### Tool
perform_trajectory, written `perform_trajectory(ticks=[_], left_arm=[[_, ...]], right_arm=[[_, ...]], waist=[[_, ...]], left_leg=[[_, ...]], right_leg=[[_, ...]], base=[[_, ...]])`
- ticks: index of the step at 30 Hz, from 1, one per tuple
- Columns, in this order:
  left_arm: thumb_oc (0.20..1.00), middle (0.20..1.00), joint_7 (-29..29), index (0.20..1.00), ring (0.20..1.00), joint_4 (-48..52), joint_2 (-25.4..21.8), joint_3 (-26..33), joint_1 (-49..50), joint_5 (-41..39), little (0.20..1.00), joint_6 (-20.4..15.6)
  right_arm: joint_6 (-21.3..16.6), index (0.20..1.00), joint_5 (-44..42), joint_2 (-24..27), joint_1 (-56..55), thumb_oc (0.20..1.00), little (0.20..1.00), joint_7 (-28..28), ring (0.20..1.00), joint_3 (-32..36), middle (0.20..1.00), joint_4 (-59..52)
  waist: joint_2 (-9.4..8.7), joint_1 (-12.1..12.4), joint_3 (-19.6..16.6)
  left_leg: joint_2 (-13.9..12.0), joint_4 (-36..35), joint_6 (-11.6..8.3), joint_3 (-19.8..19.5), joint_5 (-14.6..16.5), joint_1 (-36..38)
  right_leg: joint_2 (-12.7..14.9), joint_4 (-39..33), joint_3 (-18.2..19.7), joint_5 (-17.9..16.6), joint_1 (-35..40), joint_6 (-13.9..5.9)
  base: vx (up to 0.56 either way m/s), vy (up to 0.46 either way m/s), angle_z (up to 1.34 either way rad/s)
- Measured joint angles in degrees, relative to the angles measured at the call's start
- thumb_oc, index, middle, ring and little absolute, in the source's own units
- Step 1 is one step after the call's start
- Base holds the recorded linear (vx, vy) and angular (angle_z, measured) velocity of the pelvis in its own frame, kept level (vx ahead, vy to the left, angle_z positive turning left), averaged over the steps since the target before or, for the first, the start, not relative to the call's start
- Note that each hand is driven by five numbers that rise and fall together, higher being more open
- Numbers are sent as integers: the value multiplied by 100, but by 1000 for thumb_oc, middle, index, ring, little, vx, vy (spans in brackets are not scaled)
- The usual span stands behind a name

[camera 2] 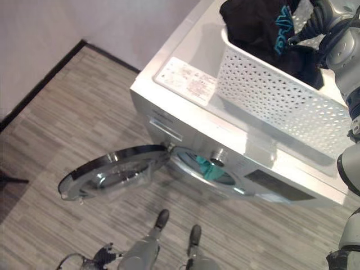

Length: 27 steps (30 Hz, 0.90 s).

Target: Grab the laundry basket,head to the washer,open it,put in the laundry and shut it.

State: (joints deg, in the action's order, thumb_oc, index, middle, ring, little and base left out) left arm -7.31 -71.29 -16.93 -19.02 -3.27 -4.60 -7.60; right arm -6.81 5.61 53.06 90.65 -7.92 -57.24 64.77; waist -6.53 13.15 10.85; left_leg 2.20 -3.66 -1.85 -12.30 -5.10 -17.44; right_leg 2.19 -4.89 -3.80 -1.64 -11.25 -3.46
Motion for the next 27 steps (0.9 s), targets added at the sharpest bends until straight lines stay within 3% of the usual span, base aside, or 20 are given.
perform_trajectory(ticks=[5, 9, 10, 11, 12, 22, 27], left_arm=[[1000, 1000, -142, 1000, 1000, 59, 4, -142, -170, -4, 1000, -132], [1000, 1000, -242, 1000, 1000, -37, 18, -182, -202, -64, 1000, -108], [1000, 1000, -259, 1000, 1000, -63, 26, -183, -225, -150, 1000, -109], [1000, 1000, -266, 1000, 1000, -114, 47, -184, -251, -180, 1000, -104], [1000, 1000, -275, 1000, 1000, -119, 50, -185, -263, -182, 1000, -105], [1000, 1000, -368, 1000, 1000, -133, 36, -182, -589, -219, 1000, -106], [1000, 1000, -367, 1000, 1000, -152, 31, -124, -566, -214, 1000, -92]], right_arm=[[12, 1000, 430, 175, 529, 1000, 1000, -201, 1000, -204, 1000, 135], [-26, 1000, 666, 351, 759, 1000, 1000, -336, 1000, -452, 1000, 93], [-27, 787, 678, 378, 772, 787, 787, -336, 787, -451, 787, 91], [-21, 272, 687, 371, 771, 272, 272, -336, 272, -457, 272, 112], [-21, 200, 695, 362, 771, 200, 200, -336, 200, -457, 200, 112], [42, 200, 642, 195, 775, 200, 200, -166, 200, -343, 200, 340], [106, 200, 387, -18, 530, 200, 200, -179, 200, 442, 200, 607]], waist=[[13, 188, 142], [-72, 182, 230], [-93, 184, 243], [-114, 190, 253], [-123, 194, 257], [-153, 247, 245], [-157, 288, 237]], left_leg=[[10, 107, -28, -161, -19, -223], [37, 156, -37, -264, -23, -410], [37, 157, -45, -273, -29, -429], [42, 161, -46, -278, -30, -429], [43, 161, -46, -281, -30, -429], [60, 229, -57, -445, -38, -211], [65, 233, -67, -442, -45, -33]], right_leg=[[-15, -2, -158, -14, -148, 13], [-12, -1, -192, -16, -280, 12], [-12, -1, -199, -23, -294, 13], [-10, -1, -210, -27, -291, 13], [-10, -1, -215, -29, -290, 13], [-22, -1, -430, -31, 28, 16], [-13, -1, -426, -29, 206, 15]], base=[[-8, 26, 18], [16, 32, 7], [29, 23, 5], [25, 13, 3], [30, -11, 7], [10, -8, 10], [0, 0, 0]])
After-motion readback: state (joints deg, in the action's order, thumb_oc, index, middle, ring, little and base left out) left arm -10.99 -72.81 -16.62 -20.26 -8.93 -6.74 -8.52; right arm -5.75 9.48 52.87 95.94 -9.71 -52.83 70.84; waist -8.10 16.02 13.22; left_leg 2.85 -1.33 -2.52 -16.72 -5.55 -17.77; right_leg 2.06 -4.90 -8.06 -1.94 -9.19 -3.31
